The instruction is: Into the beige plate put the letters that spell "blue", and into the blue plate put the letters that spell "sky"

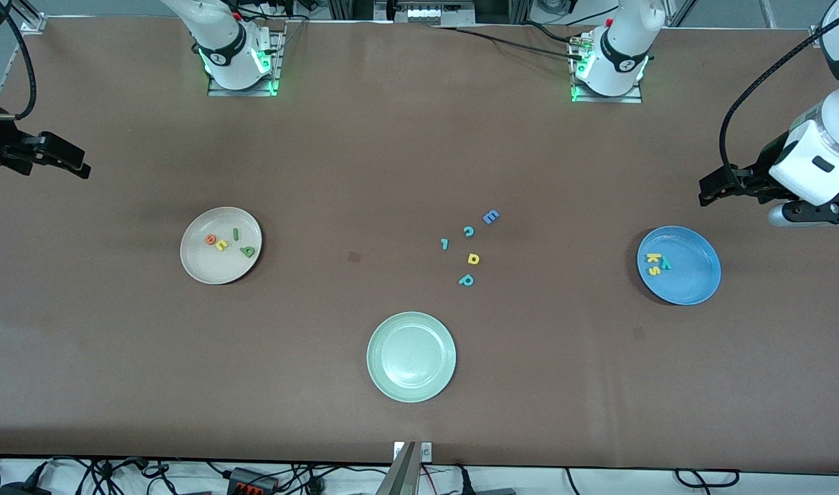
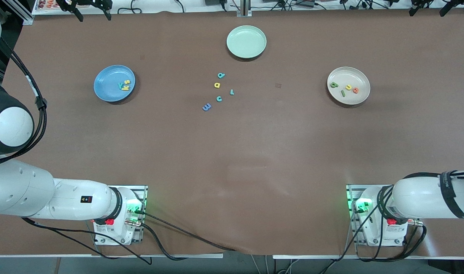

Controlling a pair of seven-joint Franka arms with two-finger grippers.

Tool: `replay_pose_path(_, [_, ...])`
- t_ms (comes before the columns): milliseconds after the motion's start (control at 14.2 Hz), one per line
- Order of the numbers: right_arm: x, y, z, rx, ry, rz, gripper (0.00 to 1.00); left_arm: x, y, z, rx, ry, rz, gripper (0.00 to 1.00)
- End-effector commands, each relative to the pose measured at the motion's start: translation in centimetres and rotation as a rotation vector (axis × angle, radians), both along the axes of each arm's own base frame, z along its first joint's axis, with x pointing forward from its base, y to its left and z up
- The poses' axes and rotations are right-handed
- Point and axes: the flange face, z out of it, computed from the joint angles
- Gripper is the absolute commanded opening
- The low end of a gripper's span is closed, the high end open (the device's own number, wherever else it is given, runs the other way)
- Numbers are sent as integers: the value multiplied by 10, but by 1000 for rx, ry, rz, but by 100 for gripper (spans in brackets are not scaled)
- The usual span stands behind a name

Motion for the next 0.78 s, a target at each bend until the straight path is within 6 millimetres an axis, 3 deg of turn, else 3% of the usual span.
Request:
replay_pose_path(0, [-4, -1, 0, -14, 9, 16, 100, 0, -1, 7, -1, 1, -9, 100])
replay_pose_path(705, [-5, -2, 0, -13, 9, 32, 100, 0, -2, 7, -1, 1, -10, 100])
